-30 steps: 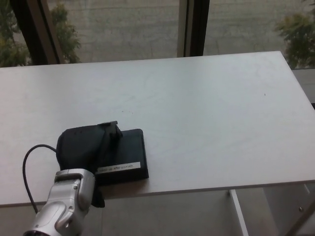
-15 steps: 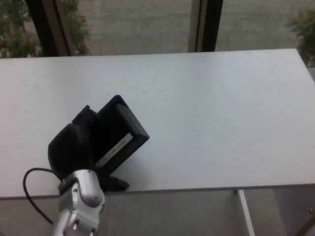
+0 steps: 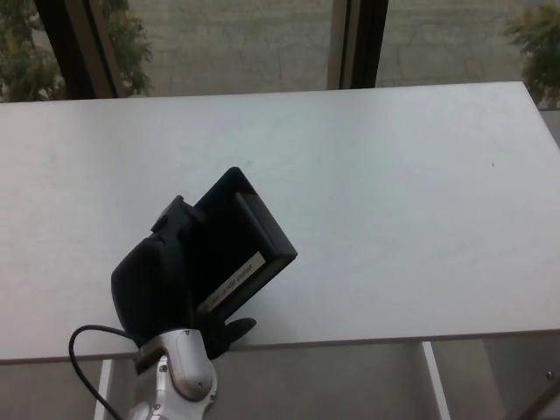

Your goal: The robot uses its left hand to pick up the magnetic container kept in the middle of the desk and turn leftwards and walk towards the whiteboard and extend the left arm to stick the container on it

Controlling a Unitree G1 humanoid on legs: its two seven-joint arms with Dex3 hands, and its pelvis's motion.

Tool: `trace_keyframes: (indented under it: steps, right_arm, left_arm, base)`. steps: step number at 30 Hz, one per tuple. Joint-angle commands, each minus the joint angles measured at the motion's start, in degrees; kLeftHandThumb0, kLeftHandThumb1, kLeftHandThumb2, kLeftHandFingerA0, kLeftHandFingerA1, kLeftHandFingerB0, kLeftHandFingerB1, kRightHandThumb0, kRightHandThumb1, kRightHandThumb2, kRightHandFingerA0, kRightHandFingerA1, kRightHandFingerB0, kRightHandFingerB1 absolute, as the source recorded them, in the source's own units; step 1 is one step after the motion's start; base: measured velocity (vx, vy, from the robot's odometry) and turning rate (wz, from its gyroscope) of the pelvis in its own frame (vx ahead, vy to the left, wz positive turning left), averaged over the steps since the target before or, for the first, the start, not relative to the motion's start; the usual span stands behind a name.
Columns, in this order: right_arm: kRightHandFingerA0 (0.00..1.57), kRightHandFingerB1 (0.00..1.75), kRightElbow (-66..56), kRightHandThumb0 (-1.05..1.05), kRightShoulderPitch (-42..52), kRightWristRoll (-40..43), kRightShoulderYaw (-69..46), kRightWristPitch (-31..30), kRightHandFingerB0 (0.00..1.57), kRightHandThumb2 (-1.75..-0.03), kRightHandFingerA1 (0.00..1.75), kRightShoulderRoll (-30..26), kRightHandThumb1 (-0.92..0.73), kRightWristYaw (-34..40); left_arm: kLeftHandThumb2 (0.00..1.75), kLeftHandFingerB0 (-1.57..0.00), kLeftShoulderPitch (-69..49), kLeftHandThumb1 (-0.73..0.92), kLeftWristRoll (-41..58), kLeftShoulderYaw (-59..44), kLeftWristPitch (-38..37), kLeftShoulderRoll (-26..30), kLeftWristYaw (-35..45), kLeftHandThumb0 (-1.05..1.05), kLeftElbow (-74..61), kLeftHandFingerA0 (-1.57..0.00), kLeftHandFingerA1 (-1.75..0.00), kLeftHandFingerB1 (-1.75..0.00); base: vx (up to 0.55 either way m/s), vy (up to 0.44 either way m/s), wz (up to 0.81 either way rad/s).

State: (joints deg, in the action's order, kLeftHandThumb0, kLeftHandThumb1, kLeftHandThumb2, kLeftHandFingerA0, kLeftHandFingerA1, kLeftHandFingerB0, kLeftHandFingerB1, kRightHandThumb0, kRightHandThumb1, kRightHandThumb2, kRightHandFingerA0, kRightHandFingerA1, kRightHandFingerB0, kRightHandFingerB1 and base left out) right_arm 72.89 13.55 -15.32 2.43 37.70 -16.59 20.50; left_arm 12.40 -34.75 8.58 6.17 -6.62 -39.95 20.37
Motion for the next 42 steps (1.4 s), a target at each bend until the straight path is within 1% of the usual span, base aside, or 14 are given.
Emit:
trace_keyframes:
  steps: [1,12,16,17,18,20,21,25,27,30,31,32,38,42]
  right_arm:
    - [0.99,0.49,0.47,-0.55,0.41,0.15,-0.38,0.09,0.78,-0.65,0.76,-0.20,-0.84,1.61]
    - [0.99,0.49,0.56,-0.55,0.38,0.06,-0.39,0.14,0.78,-0.65,0.76,-0.18,-0.84,1.74]
    - [1.00,0.50,0.56,-0.56,0.48,-0.35,-0.19,0.84,0.80,-0.65,0.80,-0.27,-0.84,2.72]
    - [1.00,0.52,0.17,-0.54,1.38,-0.56,0.02,1.86,0.80,-0.65,0.78,-0.19,-0.84,3.11]
    - [1.00,0.52,0.05,-0.54,1.64,-0.61,0.07,2.14,0.80,-0.65,0.78,-0.16,-0.84,3.21]
    - [1.00,0.52,-0.01,-0.54,1.78,-0.65,0.11,2.29,0.80,-0.65,0.78,-0.14,-0.84,3.28]
    - [1.02,0.51,0.68,-0.54,1.20,-0.67,0.06,1.30,0.81,-0.65,0.78,-0.15,-0.84,3.20]
    - [1.02,0.51,1.00,-0.54,0.95,-0.71,0.02,0.90,0.81,-0.65,0.78,-0.14,-0.84,3.19]
    - [1.01,0.51,1.49,-0.55,0.67,-0.65,-0.06,0.51,0.82,-0.65,0.74,-0.22,-0.84,2.79]
    - [1.02,0.52,0.78,-0.56,1.34,-1.64,0.73,1.86,0.81,-0.65,0.77,-0.48,-0.84,4.35]
    - [1.00,0.51,0.92,-0.55,1.28,-1.08,0.39,1.26,0.79,-0.65,0.73,-0.40,-0.84,3.47]
    - [1.00,0.51,0.91,-0.54,1.27,-0.52,0.04,1.03,0.79,-0.65,0.76,-0.28,-0.84,2.77]
    - [1.01,0.51,0.99,-0.52,1.40,-0.19,-0.28,1.18,0.81,-0.65,0.77,-0.29,-0.83,2.50]
    - [1.01,0.53,0.73,-0.54,1.59,-0.53,-0.01,1.40,0.81,-0.65,0.78,-0.17,-0.84,3.08]
  left_arm:
    - [1.23,-0.81,-0.29,0.50,1.60,-0.07,-8.06,0.57,-4.38,-0.04,-1.88,-0.84,-1.75,-1.61]
    - [1.23,-0.81,-0.20,0.50,2.22,0.54,-8.13,1.03,-5.05,-0.04,-1.71,-0.84,-1.75,-1.61]
    - [1.27,-0.82,0.95,0.48,2.30,0.79,-9.11,0.84,-5.95,-0.04,-3.67,-0.86,-1.75,-1.58]
    - [1.60,-0.93,2.33,0.41,1.08,2.10,-16.22,-0.07,-9.63,-0.07,-14.02,-0.99,-1.75,-1.60]
    - [1.60,-0.93,2.69,0.41,0.74,2.48,-18.20,-0.32,-10.67,-0.07,-16.94,-0.99,-1.75,-1.60]
    - [1.60,-0.93,2.78,0.41,0.67,2.84,-18.91,-0.35,-11.18,-0.07,-18.69,-0.99,-1.75,-1.60]
    - [1.31,-1.22,3.06,0.63,-1.76,4.45,-18.11,-0.72,-11.58,-0.03,-24.42,-1.24,-1.28,-1.27]
    - [1.31,-1.22,2.97,0.63,-2.58,5.63,-17.00,-0.56,-11.79,-0.03,-27.60,-1.24,-1.28,-1.27]
    - [1.30,-1.26,4.70,0.61,-5.83,6.46,-15.52,-0.25,-13.32,-0.02,-31.92,-1.27,-1.29,-1.28]
    - [1.30,-1.28,5.63,0.61,-5.55,6.70,-15.46,-0.03,-13.45,0.00,-33.90,-1.28,-1.30,-1.28]
    - [1.30,-1.30,6.83,0.61,-7.02,6.41,-15.73,0.86,-14.49,0.01,-35.40,-1.30,-1.30,-1.29]
    - [1.30,-1.30,7.23,0.60,-7.71,6.42,-15.43,1.29,-14.71,0.00,-36.64,-1.30,-1.30,-1.29]
    - [1.30,-1.29,6.39,0.60,-7.01,7.39,-15.67,2.25,-13.33,-0.04,-40.52,-1.30,-1.30,-1.29]
    - [1.29,-1.28,5.54,0.59,-6.56,8.03,-16.23,2.91,-12.22,-0.05,-44.69,-1.30,-1.30,-1.29]
  base:
    - [0.00,0.000,0.00]
    - [0.00,0.000,0.00]
    - [0.00,0.000,0.00]
    - [0.00,0.000,0.00]
    - [0.00,0.000,0.00]
    - [0.00,0.000,0.00]
    - [0.00,0.000,0.00]
    - [0.00,0.000,0.00]
    - [0.00,0.000,0.00]
    - [-0.02,-0.008,-0.19]
    - [-0.07,-0.021,-0.08]
    - [0.00,0.000,0.00]
    - [-0.01,-0.016,0.08]
    - [-0.10,-0.222,0.14]
